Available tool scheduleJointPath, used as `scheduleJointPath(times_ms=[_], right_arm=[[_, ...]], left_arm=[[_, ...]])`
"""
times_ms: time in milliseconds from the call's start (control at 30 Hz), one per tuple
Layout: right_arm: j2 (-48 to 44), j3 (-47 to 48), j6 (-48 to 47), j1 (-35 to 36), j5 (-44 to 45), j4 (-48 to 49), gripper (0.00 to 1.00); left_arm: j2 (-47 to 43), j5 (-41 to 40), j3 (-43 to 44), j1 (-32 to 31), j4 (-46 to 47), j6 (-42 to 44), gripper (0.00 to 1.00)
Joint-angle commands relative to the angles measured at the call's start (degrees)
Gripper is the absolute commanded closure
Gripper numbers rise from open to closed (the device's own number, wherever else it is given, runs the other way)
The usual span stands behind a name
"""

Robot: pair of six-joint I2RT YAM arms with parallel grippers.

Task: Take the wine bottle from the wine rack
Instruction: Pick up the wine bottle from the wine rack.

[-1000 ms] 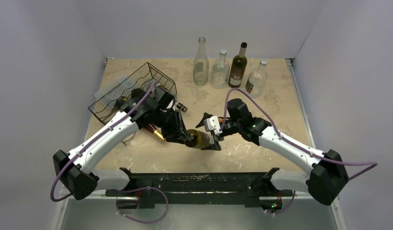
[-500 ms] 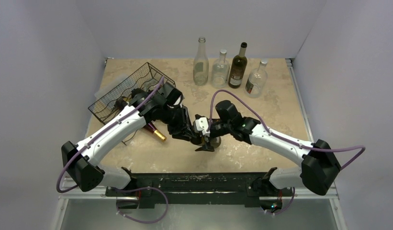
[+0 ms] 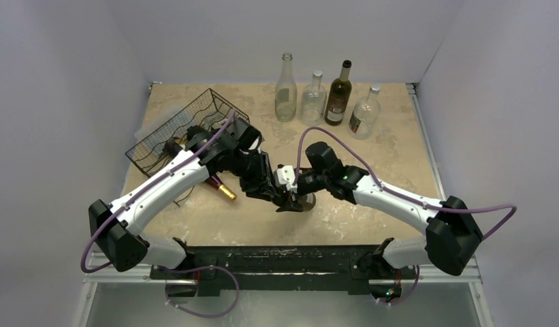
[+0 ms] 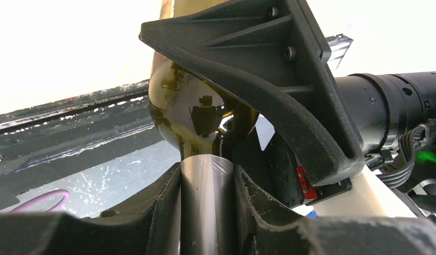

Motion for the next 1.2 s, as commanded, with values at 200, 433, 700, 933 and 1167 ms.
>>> scheduleJointPath(times_ms=[200,433,700,933,1167], right_arm=[[-2.1,1.0,-5.5,-2.8,-5.7,-4.0,0.81],[-5.0,-0.3,-8.3,-5.0,-9.1,-6.9,0.84],[-8.1,-1.3,-10.4,-9.2,-12.2,-9.5,0.85],[-11.4,-1.3,-9.7,-15.5,-14.5,-10.9,0.86],[-15.7,-1.5,-6.1,-24.9,-18.5,-10.8,0.87]], left_arm=[[-3.0,9.4,-1.7,0.1,15.2,-0.3,0.31],[-5.6,8.7,-2.3,1.6,15.9,4.5,0.23],[-10.7,10.6,-5.2,6.1,19.6,9.3,0.14],[-15.2,8.3,-6.3,13.4,20.1,22.2,0.11],[-19.6,-6.7,-10.0,15.8,22.6,41.3,0.02]])
